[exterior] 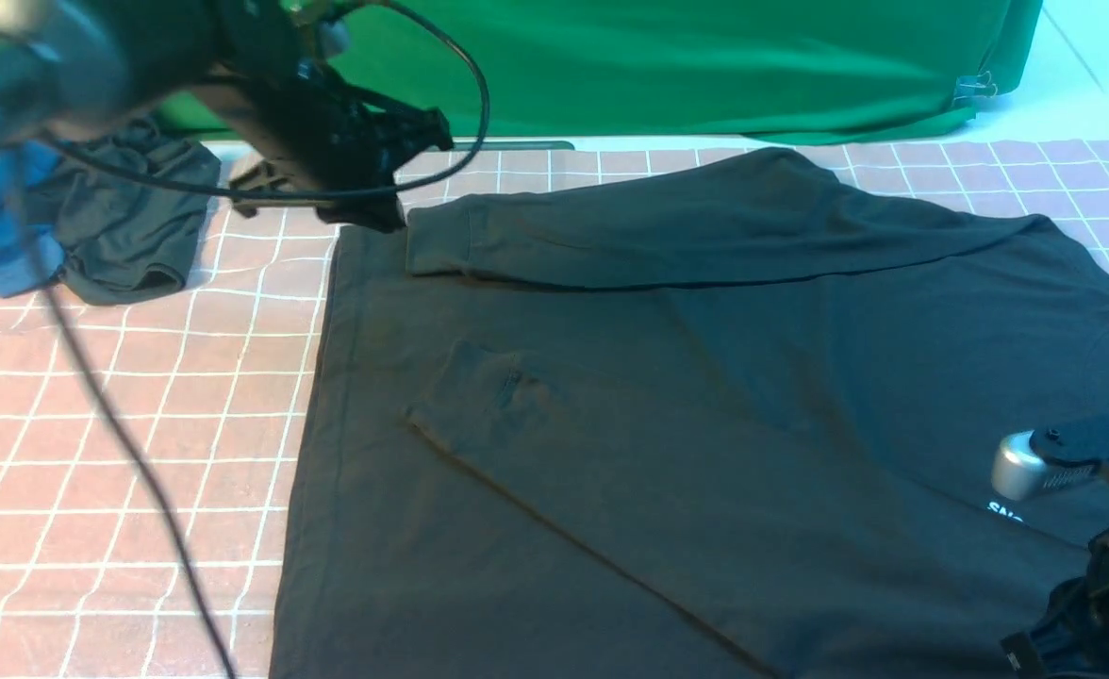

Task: Fold a long-sleeved shirt over a pink coffee tablecloth.
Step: 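Grab the top left corner of the dark shirt with the left gripper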

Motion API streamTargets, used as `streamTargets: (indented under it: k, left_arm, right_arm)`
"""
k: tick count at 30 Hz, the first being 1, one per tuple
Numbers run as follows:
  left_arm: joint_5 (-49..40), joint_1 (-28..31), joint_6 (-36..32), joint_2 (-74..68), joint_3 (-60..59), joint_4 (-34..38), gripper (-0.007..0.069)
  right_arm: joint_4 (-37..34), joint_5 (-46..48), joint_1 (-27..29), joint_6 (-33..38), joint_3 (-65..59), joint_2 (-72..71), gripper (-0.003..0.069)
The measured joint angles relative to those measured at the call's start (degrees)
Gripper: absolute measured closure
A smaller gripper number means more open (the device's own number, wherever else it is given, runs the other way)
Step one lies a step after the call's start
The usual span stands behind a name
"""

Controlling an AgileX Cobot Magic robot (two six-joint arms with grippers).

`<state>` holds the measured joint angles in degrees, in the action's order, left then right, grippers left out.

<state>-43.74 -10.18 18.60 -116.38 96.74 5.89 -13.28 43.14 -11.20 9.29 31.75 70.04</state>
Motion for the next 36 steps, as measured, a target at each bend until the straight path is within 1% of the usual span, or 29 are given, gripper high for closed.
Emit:
streamTargets:
  k: [1,2,3,6,7,8,9,11,12,15,17,19,20,21,22,23,24,25,26,27,28,31,36]
  left_arm:
    - [1.27,0.00,-0.08,-1.70,1.10,-0.06,0.0526]
    - [1.80,0.00,-0.08,-2.35,1.37,-0.13,0.0514]
    - [4.48,0.00,-0.12,-4.95,2.10,-0.42,0.0457]
    - [9.23,0.00,-0.14,-8.09,2.43,-1.46,0.0340]
    - [9.94,0.00,-0.14,-8.62,2.43,-1.79,0.0314]
    - [11.46,0.00,-0.19,-9.73,2.43,-2.43,0.0256]
    - [11.67,0.00,-0.19,-9.87,2.43,-2.52,0.0247]
    - [13.86,0.00,-0.31,-11.27,2.43,-2.95,0.0162]
    - [14.63,0.00,-0.31,-11.66,2.43,-2.94,0.0134]
    - [16.60,0.00,-0.31,-12.43,2.55,-3.01,0.0089]
    - [17.01,0.00,-0.37,-12.75,2.62,-3.01,0.0087]
    - [17.24,0.00,-1.40,-13.25,2.75,-3.01,0.0111]
    - [17.18,0.00,-2.66,-13.35,2.80,-2.70,0.0151]
    - [17.04,0.00,-4.33,-13.42,2.81,-1.89,0.0238]
    - [16.98,0.00,-4.54,-13.42,2.81,-1.89,0.0238]
    - [16.85,0.00,-5.38,-13.42,2.81,-1.13,0.0293]
    - [16.40,0.00,-7.68,-13.42,2.81,0.10,0.0403]
    - [16.13,0.00,-9.67,-13.42,2.81,1.30,0.0494]
    - [15.75,0.00,-11.17,-13.42,2.81,2.51,0.0545]
    - [15.44,0.00,-12.41,-13.42,2.81,3.68,0.0575]
    - [15.02,0.00,-13.32,-13.42,2.81,4.37,0.0589]
    - [12.90,0.07,-14.50,-12.67,2.81,5.10,0.0596]
    - [6.90,0.82,-13.29,-7.25,2.81,5.55,0.0595]
  right_arm:
    - [0.00,-0.05,0.00,0.04,-0.06,0.00,0.0622]
    - [0.00,-0.07,0.00,0.04,-0.06,0.00,0.0622]
    - [0.00,-0.12,0.00,0.04,-0.06,0.00,0.0622]
    - [0.00,-0.17,0.00,0.04,-0.06,0.00,0.0622]
    - [0.00,-0.17,0.00,0.04,-0.06,0.00,0.0622]
    - [0.00,-0.17,0.00,0.04,-0.06,0.00,0.0622]
    - [0.00,-0.17,0.00,0.04,-0.06,0.00,0.0622]
    - [0.00,-0.17,0.00,0.04,-0.06,0.00,0.0622]
    - [0.00,-0.17,0.00,0.04,-0.06,0.00,0.0622]
    - [0.00,-0.17,0.00,0.06,-0.06,0.00,0.0622]
    - [0.00,-0.17,0.00,0.06,-0.06,0.00,0.0622]
    - [0.00,-0.17,0.00,0.12,-0.06,0.00,0.0622]
    - [0.00,-0.17,0.00,0.11,-0.06,0.00,0.0622]
    - [0.00,-0.17,0.00,0.11,-0.06,0.00,0.0622]
    - [0.00,-0.17,0.00,0.11,-0.06,0.00,0.0622]
    - [0.00,-0.17,0.00,0.11,-0.06,0.00,0.0622]
    - [0.00,-0.23,0.00,0.11,-0.06,0.00,0.0622]
    - [0.00,-0.23,0.00,0.19,-0.06,0.00,0.0622]
    - [0.00,-0.29,0.00,0.19,-0.11,0.00,0.0622]
    - [0.00,-0.36,0.00,0.19,-0.10,0.00,0.0622]
    - [0.00,-0.43,0.00,0.19,-0.10,0.00,0.0622]
    - [0.00,-0.43,0.00,0.19,-0.10,0.00,0.0622]
    - [0.00,-0.81,0.00,0.19,-0.10,0.00,0.0622]
